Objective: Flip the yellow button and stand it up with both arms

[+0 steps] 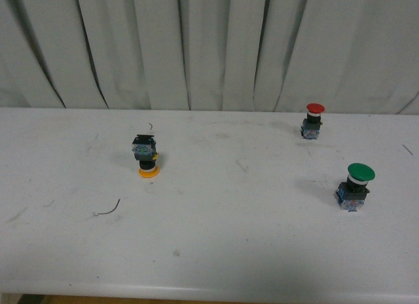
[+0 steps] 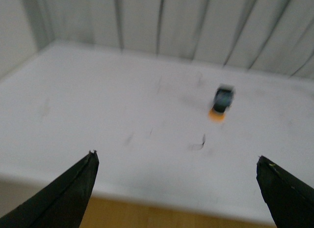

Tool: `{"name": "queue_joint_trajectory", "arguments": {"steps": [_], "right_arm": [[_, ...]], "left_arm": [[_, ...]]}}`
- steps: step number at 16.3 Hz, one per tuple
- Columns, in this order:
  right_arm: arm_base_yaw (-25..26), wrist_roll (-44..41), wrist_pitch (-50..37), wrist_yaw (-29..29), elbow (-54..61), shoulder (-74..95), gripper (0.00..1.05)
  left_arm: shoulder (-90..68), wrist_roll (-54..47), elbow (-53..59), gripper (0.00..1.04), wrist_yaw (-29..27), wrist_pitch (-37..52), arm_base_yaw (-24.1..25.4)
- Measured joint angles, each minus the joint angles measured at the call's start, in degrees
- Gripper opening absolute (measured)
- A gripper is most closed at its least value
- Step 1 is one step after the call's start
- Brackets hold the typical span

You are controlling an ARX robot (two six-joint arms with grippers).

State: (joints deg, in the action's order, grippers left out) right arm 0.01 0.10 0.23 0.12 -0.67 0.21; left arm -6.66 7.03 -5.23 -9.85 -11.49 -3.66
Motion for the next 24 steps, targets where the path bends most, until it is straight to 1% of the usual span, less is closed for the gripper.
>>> {"name": "queue_joint_trajectory", "arguments": {"steps": [1, 2, 3, 4, 5, 7, 8, 9, 10, 12, 13, 14, 16, 18, 20, 22, 24], "right_arm": [[0.00, 0.02, -0.11, -0.15, 0.00, 0.00, 0.98], [0.02, 0.02, -0.02, -0.09, 0.00, 0.00, 0.98], [0.00, 0.02, 0.04, -0.11, 0.00, 0.02, 0.98], [0.00, 0.02, -0.02, -0.11, 0.00, 0.00, 0.98], [0.00, 0.02, -0.04, -0.13, 0.00, 0.00, 0.98], [0.00, 0.02, -0.02, -0.11, 0.00, 0.00, 0.98], [0.00, 0.02, -0.02, -0.11, 0.00, 0.00, 0.98], [0.00, 0.02, -0.02, -0.11, 0.00, 0.00, 0.98], [0.00, 0.02, -0.02, -0.11, 0.00, 0.00, 0.98], [0.00, 0.02, -0.02, -0.11, 0.00, 0.00, 0.98], [0.00, 0.02, -0.02, -0.11, 0.00, 0.00, 0.98], [0.00, 0.02, -0.02, -0.11, 0.00, 0.00, 0.98], [0.00, 0.02, -0.04, -0.11, 0.00, 0.00, 0.98], [0.00, 0.02, -0.04, -0.11, 0.00, 0.00, 0.98], [0.00, 0.02, -0.02, -0.11, 0.00, 0.00, 0.98], [0.00, 0.02, -0.02, -0.13, 0.00, 0.00, 0.98], [0.00, 0.02, -0.02, -0.13, 0.00, 0.00, 0.98]], "left_arm": [[-6.19, 5.57, -2.95, 0.98, -2.01, 1.46, 0.76], [-9.18, 7.91, -4.35, 0.98, -2.34, 4.94, 2.12], [-12.35, 9.27, -5.73, 0.98, -1.79, 9.18, 3.56], [-19.17, 10.27, -7.80, 0.98, -0.07, 16.09, 4.52], [-25.22, 10.56, -9.09, 0.98, 0.72, 21.24, 4.57], [-40.79, 10.69, -13.09, 0.98, 2.91, 32.57, 3.43], [-49.99, 10.56, -16.96, 0.98, 3.89, 37.57, 2.10], [-58.64, 10.23, -21.57, 0.98, 4.17, 40.76, 0.61], [-65.53, 9.62, -26.01, 0.98, 4.63, 40.96, -0.42], [-77.70, 8.90, -34.40, 0.98, 6.03, 39.12, -2.34], [-87.45, 7.72, -42.18, 0.98, 7.63, 35.45, -3.76], [-95.97, 6.32, -50.31, 0.98, 7.74, 31.23, -4.50], [-106.16, 3.39, -62.88, 0.98, 9.07, 24.20, -5.46], [-111.14, 0.17, -71.49, 0.98, 9.27, 18.05, -5.70], [-114.97, -1.77, -76.89, 0.98, 10.73, 12.13, -5.68], [-117.81, -3.17, -79.43, 0.98, 12.33, 6.69, -5.68], [-119.38, -3.21, -81.50, 0.98, 13.09, 3.93, -5.68]]}}
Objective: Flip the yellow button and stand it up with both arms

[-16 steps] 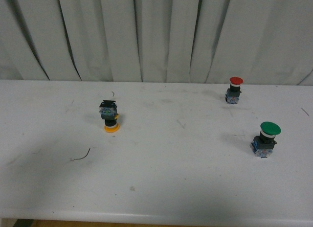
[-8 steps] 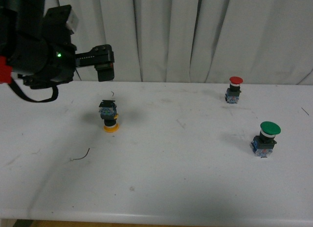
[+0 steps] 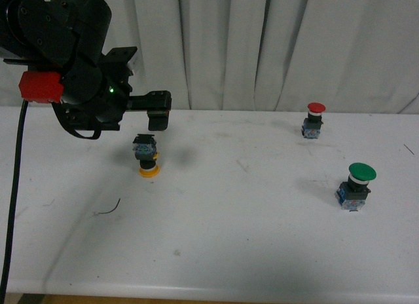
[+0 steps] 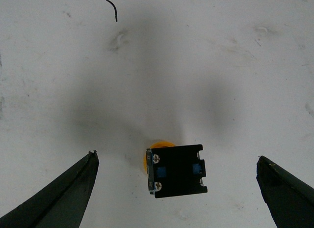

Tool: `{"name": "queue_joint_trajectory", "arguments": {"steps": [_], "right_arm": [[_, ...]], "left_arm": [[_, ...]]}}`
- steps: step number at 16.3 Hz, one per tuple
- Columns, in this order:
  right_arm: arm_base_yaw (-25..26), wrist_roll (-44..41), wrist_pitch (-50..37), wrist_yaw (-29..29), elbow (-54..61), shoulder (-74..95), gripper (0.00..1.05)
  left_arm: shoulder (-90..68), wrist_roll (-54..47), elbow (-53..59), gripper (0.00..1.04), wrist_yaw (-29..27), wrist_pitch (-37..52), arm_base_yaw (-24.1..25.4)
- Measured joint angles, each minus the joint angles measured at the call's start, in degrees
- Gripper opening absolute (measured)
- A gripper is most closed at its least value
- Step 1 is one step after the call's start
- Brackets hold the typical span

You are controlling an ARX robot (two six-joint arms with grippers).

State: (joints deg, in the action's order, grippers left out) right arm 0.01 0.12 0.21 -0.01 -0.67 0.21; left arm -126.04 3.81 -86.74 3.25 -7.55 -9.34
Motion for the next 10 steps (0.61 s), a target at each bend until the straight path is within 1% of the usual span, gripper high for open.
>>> {"name": "queue_joint_trajectory", "arguments": {"steps": [3, 5, 10], "right_arm": [[0.00, 0.00, 0.00, 0.00, 0.00, 0.00, 0.98], [0.00, 0.00, 0.00, 0.00, 0.00, 0.00, 0.98], [0.00, 0.00, 0.00, 0.02, 0.00, 0.00, 0.98]], "left_arm": [[-1.77, -0.02, -1.25, 0.98, 0.33, -1.57, -0.02], [-4.26, -0.44, -3.15, 0.98, -2.05, -2.12, 0.28], [-6.69, -2.40, -4.81, 0.98, -3.50, -2.64, 1.07]]}}
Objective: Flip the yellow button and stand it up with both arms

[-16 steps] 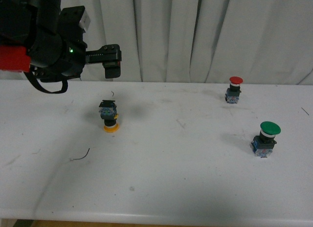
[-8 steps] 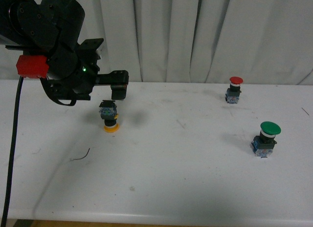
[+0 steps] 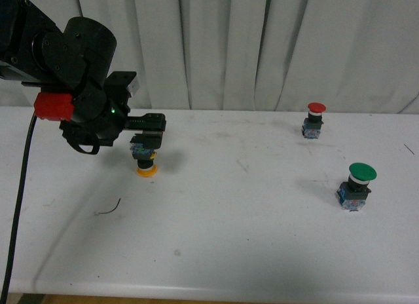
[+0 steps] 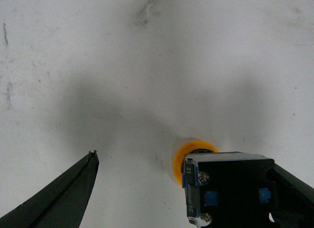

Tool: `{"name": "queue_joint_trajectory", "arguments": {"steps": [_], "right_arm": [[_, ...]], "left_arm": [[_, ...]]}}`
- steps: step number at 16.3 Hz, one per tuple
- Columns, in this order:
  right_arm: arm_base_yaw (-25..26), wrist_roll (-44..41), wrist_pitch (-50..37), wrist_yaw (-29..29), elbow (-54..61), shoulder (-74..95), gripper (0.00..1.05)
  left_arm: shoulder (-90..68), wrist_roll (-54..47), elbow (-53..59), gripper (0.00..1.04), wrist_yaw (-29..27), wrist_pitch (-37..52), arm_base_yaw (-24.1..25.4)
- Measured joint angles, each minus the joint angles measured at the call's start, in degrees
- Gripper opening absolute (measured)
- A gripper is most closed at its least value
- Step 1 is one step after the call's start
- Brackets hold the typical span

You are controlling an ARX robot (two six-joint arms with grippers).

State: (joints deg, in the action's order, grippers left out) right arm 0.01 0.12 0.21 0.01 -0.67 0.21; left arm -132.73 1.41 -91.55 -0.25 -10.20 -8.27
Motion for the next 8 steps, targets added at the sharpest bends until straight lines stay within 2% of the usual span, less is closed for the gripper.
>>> {"name": "queue_joint_trajectory", "arguments": {"steps": [2, 5, 6, 8], "right_arm": [[0.00, 0.00, -0.02, 0.00, 0.00, 0.00, 0.98], [0.00, 0.00, 0.00, 0.00, 0.00, 0.00, 0.98], [0.00, 0.00, 0.00, 0.00, 0.00, 0.00, 0.98], [0.00, 0.00, 0.00, 0.00, 0.00, 0.00, 0.98]], "left_arm": [[0.00, -0.52, -0.17, 0.80, -0.04, 0.37, -0.50], [0.02, -0.83, -0.17, 0.44, 0.00, -0.07, -1.40], [0.11, -0.83, -0.17, 0.37, 0.02, -0.09, -1.51], [0.72, -0.83, 0.37, 0.36, 0.04, -0.09, -1.73]]}}
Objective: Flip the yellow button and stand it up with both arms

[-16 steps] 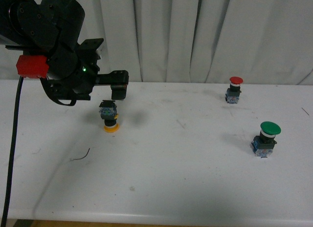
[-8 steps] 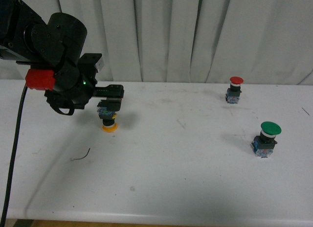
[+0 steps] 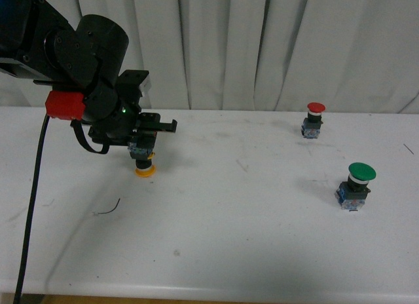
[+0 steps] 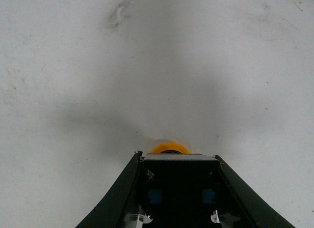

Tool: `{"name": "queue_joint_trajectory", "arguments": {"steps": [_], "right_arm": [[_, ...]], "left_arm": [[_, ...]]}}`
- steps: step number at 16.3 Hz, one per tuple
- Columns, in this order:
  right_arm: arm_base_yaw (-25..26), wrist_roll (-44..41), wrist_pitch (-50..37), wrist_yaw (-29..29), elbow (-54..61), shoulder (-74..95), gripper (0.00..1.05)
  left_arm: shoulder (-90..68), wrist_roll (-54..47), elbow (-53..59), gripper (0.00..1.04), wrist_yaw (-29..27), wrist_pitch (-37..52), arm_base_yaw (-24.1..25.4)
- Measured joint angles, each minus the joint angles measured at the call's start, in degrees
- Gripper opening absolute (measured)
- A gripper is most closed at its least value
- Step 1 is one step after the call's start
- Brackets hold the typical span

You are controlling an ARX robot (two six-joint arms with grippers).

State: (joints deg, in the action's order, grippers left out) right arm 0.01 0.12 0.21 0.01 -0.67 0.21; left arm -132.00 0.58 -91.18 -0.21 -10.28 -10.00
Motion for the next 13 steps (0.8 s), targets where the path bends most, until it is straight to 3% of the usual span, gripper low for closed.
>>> {"name": "queue_joint_trajectory", "arguments": {"steps": [3, 7, 13], "right_arm": [[0.00, 0.00, 0.00, 0.00, 0.00, 0.00, 0.98], [0.00, 0.00, 0.00, 0.00, 0.00, 0.00, 0.98], [0.00, 0.00, 0.00, 0.00, 0.00, 0.00, 0.98]], "left_arm": [[4.02, 0.09, 3.13, 0.36, 0.55, 1.79, -0.09], [22.95, 3.26, 15.96, 0.36, 3.74, 11.23, -3.08], [47.21, 22.12, 38.45, 0.36, 19.26, 34.34, -6.99]]}}
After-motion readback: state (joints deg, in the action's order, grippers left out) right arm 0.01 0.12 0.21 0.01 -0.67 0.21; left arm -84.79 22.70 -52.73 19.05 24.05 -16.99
